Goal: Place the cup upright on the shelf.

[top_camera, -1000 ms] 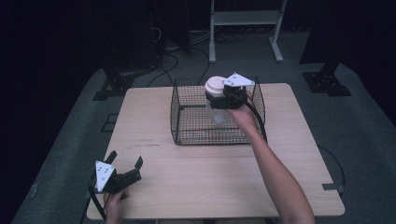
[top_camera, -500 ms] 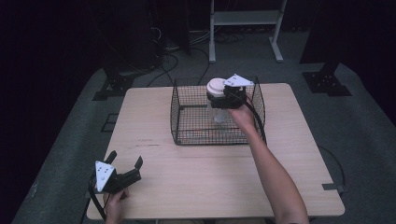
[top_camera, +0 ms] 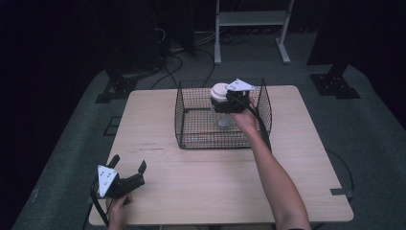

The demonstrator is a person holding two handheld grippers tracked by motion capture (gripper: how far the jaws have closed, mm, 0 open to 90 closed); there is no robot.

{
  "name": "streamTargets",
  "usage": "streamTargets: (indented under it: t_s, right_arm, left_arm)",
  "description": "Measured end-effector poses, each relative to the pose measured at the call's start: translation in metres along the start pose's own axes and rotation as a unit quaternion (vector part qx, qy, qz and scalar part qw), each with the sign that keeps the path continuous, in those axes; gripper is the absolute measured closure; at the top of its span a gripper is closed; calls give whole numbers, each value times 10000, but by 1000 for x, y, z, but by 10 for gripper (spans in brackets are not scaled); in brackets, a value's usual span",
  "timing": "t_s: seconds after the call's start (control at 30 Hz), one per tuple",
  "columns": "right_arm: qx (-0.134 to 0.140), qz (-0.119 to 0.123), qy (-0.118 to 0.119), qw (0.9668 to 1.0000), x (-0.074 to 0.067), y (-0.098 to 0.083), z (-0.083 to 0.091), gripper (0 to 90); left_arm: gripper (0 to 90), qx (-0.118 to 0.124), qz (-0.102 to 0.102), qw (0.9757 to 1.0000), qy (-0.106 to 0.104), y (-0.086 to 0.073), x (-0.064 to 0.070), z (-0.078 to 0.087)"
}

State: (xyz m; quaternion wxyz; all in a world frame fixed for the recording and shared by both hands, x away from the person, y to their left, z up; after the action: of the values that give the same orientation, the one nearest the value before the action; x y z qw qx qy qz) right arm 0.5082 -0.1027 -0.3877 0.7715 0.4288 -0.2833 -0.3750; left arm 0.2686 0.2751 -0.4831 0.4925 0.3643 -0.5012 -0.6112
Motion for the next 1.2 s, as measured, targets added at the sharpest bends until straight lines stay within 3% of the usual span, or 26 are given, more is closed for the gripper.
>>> streamTargets:
  t_s: [0.53, 1.2]
  right_arm:
    - [-157, 158, 152, 9996, 2, -3, 2, 41]
    - [-198, 136, 81, 9997, 2, -4, 5, 36]
  left_arm:
    - [0, -11, -14, 10000, 6, 0, 0, 0]
    - [0, -10, -33, 10000, 14, 0, 1, 0]
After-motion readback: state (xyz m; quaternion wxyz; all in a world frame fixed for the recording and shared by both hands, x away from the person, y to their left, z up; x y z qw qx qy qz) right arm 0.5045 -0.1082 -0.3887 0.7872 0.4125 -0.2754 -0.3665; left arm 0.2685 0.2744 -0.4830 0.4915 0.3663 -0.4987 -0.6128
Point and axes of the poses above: each handheld gripper's, and its own axes: z roughly backward along the jaws, y roughly out of its top, x roughly to its right, the point moved 1 cm from there along -z, roughly forward along the jaws, and after that the axes turned 9 degrees about -x, right-handed, at the moved point
